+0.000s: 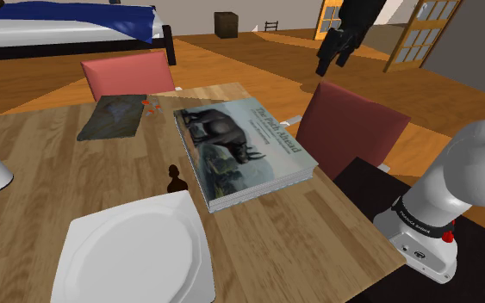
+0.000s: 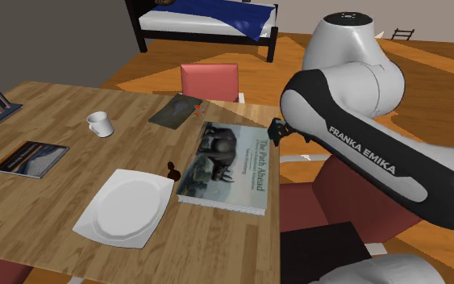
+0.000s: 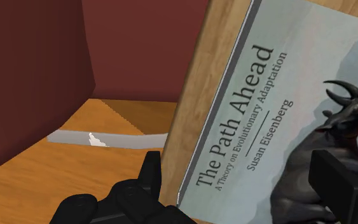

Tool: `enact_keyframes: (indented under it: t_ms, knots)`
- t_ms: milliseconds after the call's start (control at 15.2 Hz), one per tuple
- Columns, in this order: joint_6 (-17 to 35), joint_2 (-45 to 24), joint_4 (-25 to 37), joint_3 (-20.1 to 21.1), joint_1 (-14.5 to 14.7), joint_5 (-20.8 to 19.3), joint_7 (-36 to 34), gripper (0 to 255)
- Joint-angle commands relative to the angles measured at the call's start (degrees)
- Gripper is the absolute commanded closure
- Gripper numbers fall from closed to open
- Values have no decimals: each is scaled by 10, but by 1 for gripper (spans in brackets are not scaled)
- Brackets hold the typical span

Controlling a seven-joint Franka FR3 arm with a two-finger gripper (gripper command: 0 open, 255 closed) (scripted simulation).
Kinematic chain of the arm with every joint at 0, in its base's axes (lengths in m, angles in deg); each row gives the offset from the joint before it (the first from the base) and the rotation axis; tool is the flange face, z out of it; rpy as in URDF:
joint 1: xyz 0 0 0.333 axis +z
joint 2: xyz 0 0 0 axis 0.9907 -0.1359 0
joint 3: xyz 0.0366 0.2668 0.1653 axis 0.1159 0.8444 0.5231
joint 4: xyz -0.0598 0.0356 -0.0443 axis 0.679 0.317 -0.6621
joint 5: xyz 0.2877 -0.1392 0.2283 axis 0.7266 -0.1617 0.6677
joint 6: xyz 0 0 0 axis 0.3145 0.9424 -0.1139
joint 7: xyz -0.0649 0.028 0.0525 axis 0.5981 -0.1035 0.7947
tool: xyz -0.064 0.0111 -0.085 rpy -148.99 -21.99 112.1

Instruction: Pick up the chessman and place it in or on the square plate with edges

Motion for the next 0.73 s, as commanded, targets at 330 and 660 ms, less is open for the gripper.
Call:
enact_keyframes:
  t_ms: [330,660]
  knots:
    - [81,-80,0,69,19,40,-78,0]
    - [138,-156,22,120,26,53,-135,0]
